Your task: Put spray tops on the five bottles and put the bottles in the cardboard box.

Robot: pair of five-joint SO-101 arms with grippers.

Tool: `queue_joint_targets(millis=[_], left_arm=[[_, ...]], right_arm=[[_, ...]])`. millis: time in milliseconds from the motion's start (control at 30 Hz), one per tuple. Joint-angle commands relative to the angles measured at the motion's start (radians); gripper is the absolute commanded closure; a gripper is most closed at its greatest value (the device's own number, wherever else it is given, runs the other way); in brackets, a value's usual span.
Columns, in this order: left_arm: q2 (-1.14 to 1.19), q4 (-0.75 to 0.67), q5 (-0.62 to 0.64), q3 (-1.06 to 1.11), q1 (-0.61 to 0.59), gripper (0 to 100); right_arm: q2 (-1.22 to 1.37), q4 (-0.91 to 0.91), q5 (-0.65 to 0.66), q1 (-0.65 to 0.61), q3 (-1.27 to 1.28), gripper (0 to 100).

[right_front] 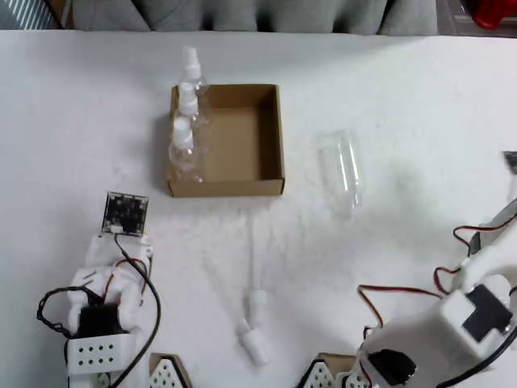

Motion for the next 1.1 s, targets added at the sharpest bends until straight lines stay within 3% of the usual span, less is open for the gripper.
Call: queue_joint_targets(millis=[0, 233, 533, 867, 1067], left_arm=[[-0.022, 0.008, -0.005, -0.005, -0.004, 95], [-0.022, 0.006, -0.011, -0.005, 0.016, 95], [-0.022, 0.011, -0.003, -0.034, 0.024, 95], [-0.018, 0.344, -0.009, -0.347, 0.216, 95], [-0.016, 0.496, -0.009, -0.483, 0.404, 94]], right_arm=[[-0.13, 0.22, -0.141, -0.002, -0.043, 98.2], [-0.168, 0.424, -0.265, -0.047, -0.005, 98.2], [-0.364, 0.189, -0.269, -0.021, 0.408, 98.2], [-0.696, 0.183, -0.265, 0.027, 0.649, 98.2], [-0.825, 0.14, -0.265, 0.18, 0.753, 98.2]])
